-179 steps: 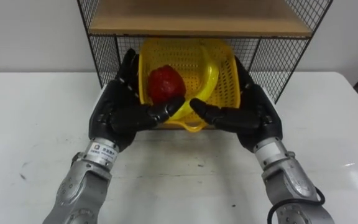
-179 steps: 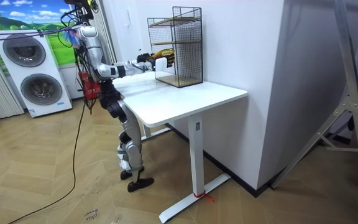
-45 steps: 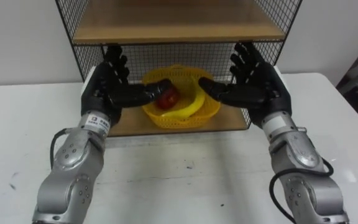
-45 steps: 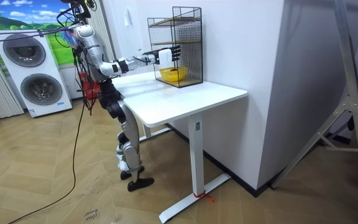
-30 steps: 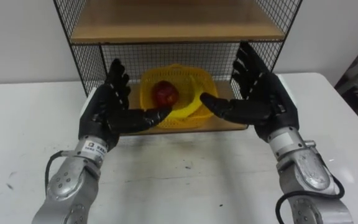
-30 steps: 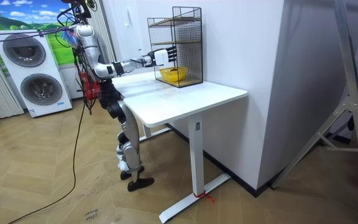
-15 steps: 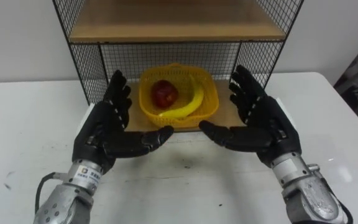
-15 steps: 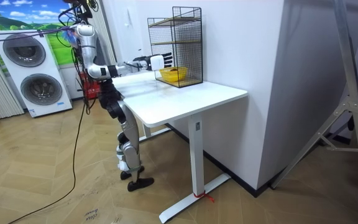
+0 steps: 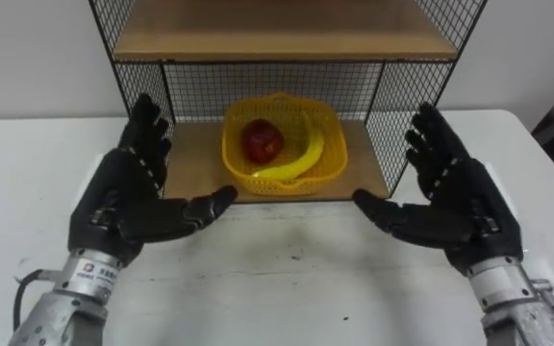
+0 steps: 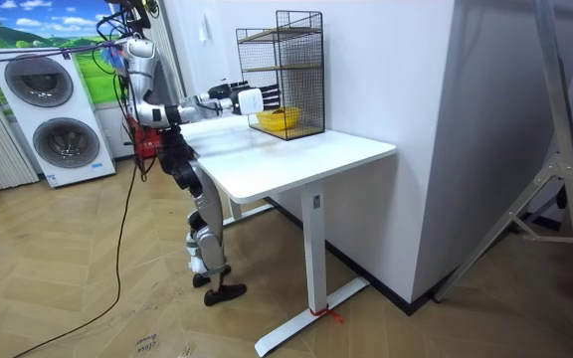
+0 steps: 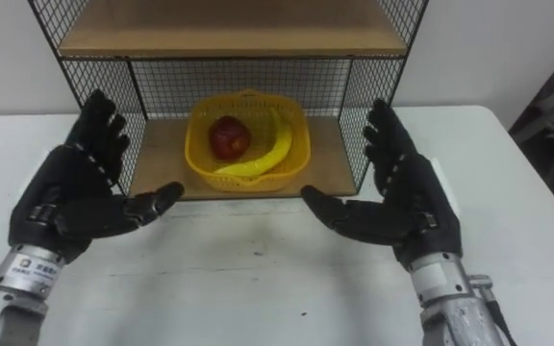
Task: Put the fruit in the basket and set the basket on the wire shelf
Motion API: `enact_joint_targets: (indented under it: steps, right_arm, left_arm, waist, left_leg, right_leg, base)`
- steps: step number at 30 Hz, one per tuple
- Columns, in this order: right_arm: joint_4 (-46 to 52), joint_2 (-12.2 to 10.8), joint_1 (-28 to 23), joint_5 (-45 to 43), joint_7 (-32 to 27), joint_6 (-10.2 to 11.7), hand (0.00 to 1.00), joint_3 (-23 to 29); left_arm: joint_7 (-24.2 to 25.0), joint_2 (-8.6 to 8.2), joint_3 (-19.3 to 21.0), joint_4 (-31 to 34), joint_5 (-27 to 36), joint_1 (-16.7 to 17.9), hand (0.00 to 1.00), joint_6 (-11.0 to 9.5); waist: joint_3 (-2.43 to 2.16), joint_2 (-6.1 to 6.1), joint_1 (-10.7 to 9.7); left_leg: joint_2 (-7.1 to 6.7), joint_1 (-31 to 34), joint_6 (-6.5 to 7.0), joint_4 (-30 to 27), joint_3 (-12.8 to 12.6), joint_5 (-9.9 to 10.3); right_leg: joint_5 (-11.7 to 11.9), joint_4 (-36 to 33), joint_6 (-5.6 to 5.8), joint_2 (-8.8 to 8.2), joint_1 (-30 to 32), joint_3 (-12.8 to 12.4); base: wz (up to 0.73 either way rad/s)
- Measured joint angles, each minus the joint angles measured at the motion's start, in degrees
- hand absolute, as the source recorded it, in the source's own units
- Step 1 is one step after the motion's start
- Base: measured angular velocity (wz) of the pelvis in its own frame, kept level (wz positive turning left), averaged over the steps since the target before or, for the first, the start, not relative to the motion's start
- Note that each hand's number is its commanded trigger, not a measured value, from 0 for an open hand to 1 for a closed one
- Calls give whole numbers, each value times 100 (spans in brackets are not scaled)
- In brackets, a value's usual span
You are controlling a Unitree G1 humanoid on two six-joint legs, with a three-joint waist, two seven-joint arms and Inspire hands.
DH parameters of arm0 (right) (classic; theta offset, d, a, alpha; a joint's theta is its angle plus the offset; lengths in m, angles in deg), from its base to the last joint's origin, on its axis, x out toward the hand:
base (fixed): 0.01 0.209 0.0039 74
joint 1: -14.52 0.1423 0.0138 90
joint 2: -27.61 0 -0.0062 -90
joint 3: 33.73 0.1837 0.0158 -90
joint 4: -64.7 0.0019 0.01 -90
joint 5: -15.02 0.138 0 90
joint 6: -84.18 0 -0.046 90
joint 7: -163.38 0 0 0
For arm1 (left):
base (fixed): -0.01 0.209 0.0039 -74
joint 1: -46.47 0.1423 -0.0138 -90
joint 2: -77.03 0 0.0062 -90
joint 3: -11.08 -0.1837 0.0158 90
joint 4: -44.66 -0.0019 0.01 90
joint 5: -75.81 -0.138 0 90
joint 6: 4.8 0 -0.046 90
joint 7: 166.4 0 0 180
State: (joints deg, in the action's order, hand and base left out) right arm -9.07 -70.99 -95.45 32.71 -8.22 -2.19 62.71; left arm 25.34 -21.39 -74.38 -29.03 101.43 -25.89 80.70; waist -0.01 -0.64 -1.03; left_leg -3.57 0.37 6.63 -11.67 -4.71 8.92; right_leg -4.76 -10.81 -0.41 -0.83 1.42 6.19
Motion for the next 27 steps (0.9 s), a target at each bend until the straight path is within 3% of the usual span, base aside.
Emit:
enact_joint_targets:
  steps: [4, 7, 10, 12, 15, 19, 21, 22, 24, 26, 27]
  right_arm:
    - [238, -2, -142, -44, -216, 69, 0, 141]
    - [532, -5, -138, -254, -530, 90, 0, 398]
    - [735, -6, -145, -356, -1030, 274, 0, 688]
    - [896, -14, -143, -452, -1559, 477, 0, 928]
    - [1047, -24, -144, -670, -2274, 736, 0, 1276]
    - [1154, 68, -144, -594, -3154, 938, 0, 2090]
    - [1156, 186, -107, -624, -3887, 1037, 0, 2728]
    - [1156, 230, -100, -645, -4073, 1061, 0, 2893]
    - [1156, 545, -75, -622, -4746, 1145, 0, 3610]
    - [1155, 741, -82, -515, -5203, 1304, 0, 4045]
    - [1155, 822, -82, -436, -5461, 1386, 0, 4229]
  left_arm:
    - [-142, -18, 50, 320, 75, 234, 0, -56]
    - [-287, -39, 271, 517, 52, 276, 0, -60]
    - [-638, -44, 704, 883, 66, 275, 0, -99]
    - [-1121, -43, 1214, 1168, 65, 247, 0, -484]
    - [-1890, -56, 1796, 1391, -42, 242, 0, -823]
    - [-2823, 5, 2625, 1581, -191, 202, 0, -990]
    - [-3510, 66, 3381, 1588, -219, 196, 0, -1127]
    - [-3694, 105, 3576, 1587, -218, 197, 0, -1140]
    - [-4381, 265, 4404, 1579, -131, 251, 0, -1275]
    - [-4905, 363, 4884, 1520, 15, 261, 0, -1468]
    - [-5233, 423, 5093, 1446, 126, 262, 0, -1585]
  waist:
    - [-16, 27, 14]
    - [-18, 32, 99]
    - [-17, 31, 148]
    - [-13, 33, 145]
    - [-22, 58, 206]
    - [-29, 64, 306]
    - [-24, 70, 315]
    - [-23, 75, 315]
    - [-22, 75, 335]
    - [-3, 49, 361]
    - [-25, 59, 372]
  left_leg:
    - [-2, -2, -17, 11, 11, -1]
    - [-1, -20, -31, 30, -3, -12]
    - [4, 1, -45, 38, 26, -19]
    - [2, 4, -55, 41, 49, -25]
    - [-6, 1, -62, 41, 86, -29]
    - [-17, -6, -66, 38, 154, -31]
    - [-22, 10, -74, 38, 183, -37]
    - [-20, 10, -75, 38, 183, -37]
    - [-28, 3, -81, 37, 176, -36]
    - [-43, 16, -86, 35, 178, -35]
    - [-43, 14, -94, 27, 181, -30]
  right_leg:
    - [-25, -23, 12, 4, 22, -16]
    - [-22, -92, -22, 14, 66, -57]
    - [-32, -99, -37, 12, 64, -12]
    - [-54, -96, -47, 4, 64, 30]
    - [-96, -92, 3, 3, 54, 48]
    - [-110, -84, 4, -14, 73, 124]
    - [-131, -99, 3, -21, 74, 162]
    - [-134, -100, 2, -22, 76, 168]
    - [-192, -212, -7, -41, 127, 168]
    - [-281, -338, -2, -77, 190, 190]
    - [-312, -366, -19, -77, 191, 190]
  base:
    - [-2]
    - [-4]
    - [6]
    - [10]
    - [3]
    - [9]
    - [10]
    - [0]
    - [0]
    - [0]
    - [0]
